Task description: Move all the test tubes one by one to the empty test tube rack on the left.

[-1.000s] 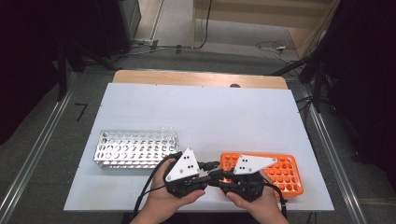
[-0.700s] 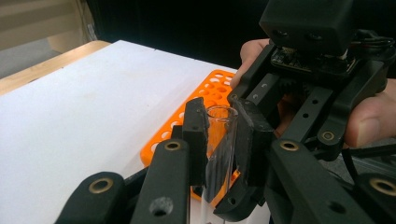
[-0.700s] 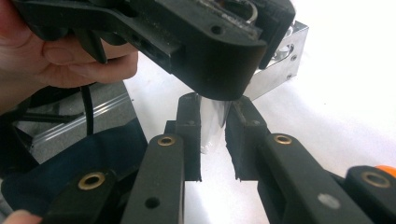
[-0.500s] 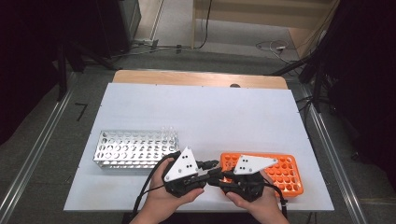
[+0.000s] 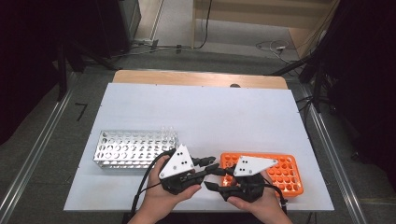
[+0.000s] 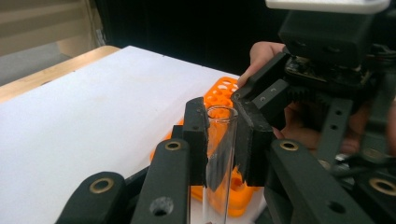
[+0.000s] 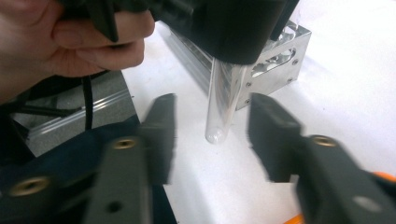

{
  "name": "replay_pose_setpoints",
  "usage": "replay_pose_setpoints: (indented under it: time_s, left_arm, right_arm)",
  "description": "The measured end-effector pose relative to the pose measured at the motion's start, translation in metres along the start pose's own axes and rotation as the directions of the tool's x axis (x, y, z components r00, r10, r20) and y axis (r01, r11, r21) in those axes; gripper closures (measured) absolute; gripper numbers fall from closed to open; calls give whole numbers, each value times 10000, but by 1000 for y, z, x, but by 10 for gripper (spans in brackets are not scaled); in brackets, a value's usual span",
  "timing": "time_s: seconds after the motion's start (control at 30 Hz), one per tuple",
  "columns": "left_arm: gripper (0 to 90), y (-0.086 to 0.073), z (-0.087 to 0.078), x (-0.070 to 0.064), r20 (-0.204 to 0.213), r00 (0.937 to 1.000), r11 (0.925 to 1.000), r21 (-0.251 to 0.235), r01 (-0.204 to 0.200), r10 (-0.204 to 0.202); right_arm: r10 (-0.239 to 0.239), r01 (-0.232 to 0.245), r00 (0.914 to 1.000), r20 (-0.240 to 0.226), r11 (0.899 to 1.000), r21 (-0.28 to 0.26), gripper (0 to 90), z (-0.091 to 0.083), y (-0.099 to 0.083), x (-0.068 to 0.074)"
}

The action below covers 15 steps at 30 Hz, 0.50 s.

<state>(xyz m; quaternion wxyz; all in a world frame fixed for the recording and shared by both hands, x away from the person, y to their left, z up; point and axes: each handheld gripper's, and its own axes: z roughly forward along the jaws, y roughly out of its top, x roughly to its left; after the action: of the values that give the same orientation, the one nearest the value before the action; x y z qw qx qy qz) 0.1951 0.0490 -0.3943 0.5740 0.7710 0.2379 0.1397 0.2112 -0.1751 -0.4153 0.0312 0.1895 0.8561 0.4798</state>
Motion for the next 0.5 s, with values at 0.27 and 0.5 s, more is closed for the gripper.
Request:
replay_pose_setpoints:
  time_s: [0.27,0.5]
  left_arm:
    - [766,1,-7,8,-249,9996,9997,-179,153,-157]
    - [766,4,-15,18,-596,9978,9992,-319,256,-275]
  right_arm:
    - [-191,190,9998,-84,9997,-173,133,-8,4,-1]
    - [106,-97,9998,164,9983,-576,1,-22,3,-7]
